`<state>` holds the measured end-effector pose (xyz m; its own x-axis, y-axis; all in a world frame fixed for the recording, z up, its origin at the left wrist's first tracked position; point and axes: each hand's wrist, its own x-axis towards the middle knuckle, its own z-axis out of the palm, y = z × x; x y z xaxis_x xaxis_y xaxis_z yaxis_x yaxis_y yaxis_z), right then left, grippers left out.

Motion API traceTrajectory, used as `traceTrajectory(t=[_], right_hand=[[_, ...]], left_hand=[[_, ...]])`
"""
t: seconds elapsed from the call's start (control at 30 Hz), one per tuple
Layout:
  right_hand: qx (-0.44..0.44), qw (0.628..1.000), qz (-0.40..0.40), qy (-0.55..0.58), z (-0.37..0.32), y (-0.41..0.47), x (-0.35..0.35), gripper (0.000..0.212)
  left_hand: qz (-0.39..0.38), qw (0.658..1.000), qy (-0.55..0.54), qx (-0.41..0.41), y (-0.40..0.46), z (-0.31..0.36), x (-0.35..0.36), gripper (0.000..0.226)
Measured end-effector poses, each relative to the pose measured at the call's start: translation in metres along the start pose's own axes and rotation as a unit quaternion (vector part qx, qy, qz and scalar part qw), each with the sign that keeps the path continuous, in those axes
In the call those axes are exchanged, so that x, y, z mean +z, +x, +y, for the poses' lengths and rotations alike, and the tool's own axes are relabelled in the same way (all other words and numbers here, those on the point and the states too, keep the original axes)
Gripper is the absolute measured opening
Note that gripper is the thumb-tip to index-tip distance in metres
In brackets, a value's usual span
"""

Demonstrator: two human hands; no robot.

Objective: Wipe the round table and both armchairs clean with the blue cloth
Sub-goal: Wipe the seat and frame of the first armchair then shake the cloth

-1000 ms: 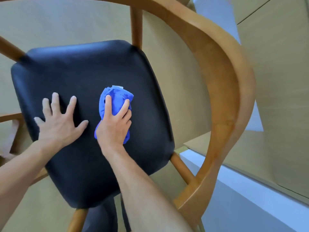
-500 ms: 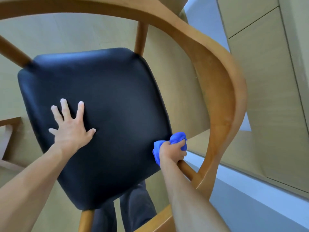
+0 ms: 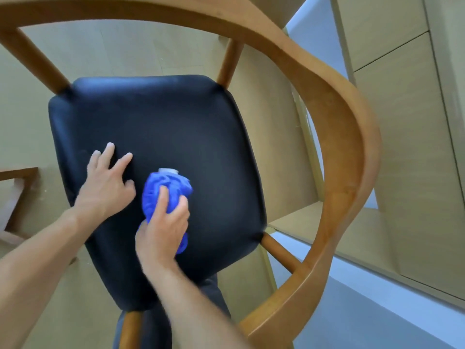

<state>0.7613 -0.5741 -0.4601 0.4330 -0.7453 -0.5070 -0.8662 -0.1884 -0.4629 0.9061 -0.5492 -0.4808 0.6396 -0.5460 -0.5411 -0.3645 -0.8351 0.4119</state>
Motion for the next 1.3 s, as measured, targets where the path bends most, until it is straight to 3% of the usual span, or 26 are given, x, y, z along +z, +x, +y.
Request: traceTrajectory(t=[0.03, 0.1, 0.17, 0.2, 0.23, 0.3, 0.33, 0.4, 0.43, 0.5, 0.57, 0.63, 0.7, 0.77, 0.87, 1.03, 1.3], right_hand=[[-0.127, 0.988, -0.005, -0.090, 0.018, 0.007, -0.008, 0.074], [-0.341, 0.917, -0.071, -0.195, 0.032, 0.035, -0.040, 0.067], [-0.415, 0.856, -0.074, -0.298, 0.047, 0.080, -0.084, 0.067], [-0.392, 0.858, -0.058, -0.327, 0.056, 0.098, -0.103, 0.067], [-0.335, 0.885, -0.023, -0.322, 0.065, 0.114, -0.116, 0.068], [-0.141, 0.960, 0.068, -0.232, 0.075, 0.132, -0.120, 0.069], [-0.036, 0.979, 0.110, -0.167, 0.070, 0.130, -0.114, 0.068], [0.065, 0.981, 0.152, -0.105, 0.049, 0.103, -0.084, 0.067], [0.047, 0.983, 0.145, -0.102, 0.040, 0.080, -0.063, 0.068], [-0.085, 0.986, 0.095, -0.107, 0.023, 0.024, -0.022, 0.069], [-0.194, 0.975, -0.015, -0.112, 0.017, -0.018, 0.002, 0.072], [-0.221, 0.966, -0.111, -0.079, 0.025, -0.017, -0.002, 0.069], [-0.252, 0.951, -0.173, -0.056, 0.040, 0.003, -0.029, 0.062], [-0.251, 0.958, -0.123, -0.066, 0.062, 0.035, -0.058, 0.053], [-0.215, 0.962, 0.049, -0.162, 0.088, 0.086, -0.090, 0.047], [-0.232, 0.938, 0.076, -0.246, 0.098, 0.110, -0.059, 0.051], [-0.256, 0.921, 0.138, -0.260, 0.120, 0.117, -0.036, 0.058]], left_hand=[[0.003, 1.000, -0.010, 0.007, 0.001, -0.004, -0.004, 0.062], [-0.007, 1.000, -0.007, 0.016, 0.001, -0.009, -0.009, 0.060], [-0.020, 1.000, 0.003, 0.011, -0.002, -0.011, -0.010, 0.061], [-0.025, 1.000, 0.005, 0.005, -0.005, -0.012, -0.009, 0.063], [-0.029, 1.000, 0.008, 0.002, -0.008, -0.013, -0.008, 0.064], [-0.034, 0.999, 0.011, 0.006, -0.015, -0.013, -0.003, 0.065], [-0.030, 0.999, 0.011, 0.010, -0.019, -0.013, -0.001, 0.065], [-0.013, 1.000, 0.003, 0.016, -0.024, -0.014, 0.004, 0.062], [-0.007, 1.000, -0.003, 0.018, -0.025, -0.014, 0.005, 0.060], [0.007, 1.000, -0.023, 0.020, -0.028, -0.011, 0.007, 0.056], [0.042, 0.998, -0.034, 0.041, -0.037, -0.006, 0.008, 0.049], [0.104, 0.992, -0.017, 0.067, -0.054, -0.002, 0.016, 0.042], [0.130, 0.991, -0.027, 0.012, -0.074, 0.005, 0.028, 0.046], [0.143, 0.988, -0.047, -0.044, -0.089, 0.017, 0.042, 0.057], [0.133, 0.988, -0.022, -0.074, -0.105, 0.042, 0.071, 0.074], [0.139, 0.977, -0.059, -0.149, -0.123, 0.060, 0.105, 0.094], [0.218, 0.975, -0.027, 0.030, -0.048, 0.070, 0.075, 0.063]])
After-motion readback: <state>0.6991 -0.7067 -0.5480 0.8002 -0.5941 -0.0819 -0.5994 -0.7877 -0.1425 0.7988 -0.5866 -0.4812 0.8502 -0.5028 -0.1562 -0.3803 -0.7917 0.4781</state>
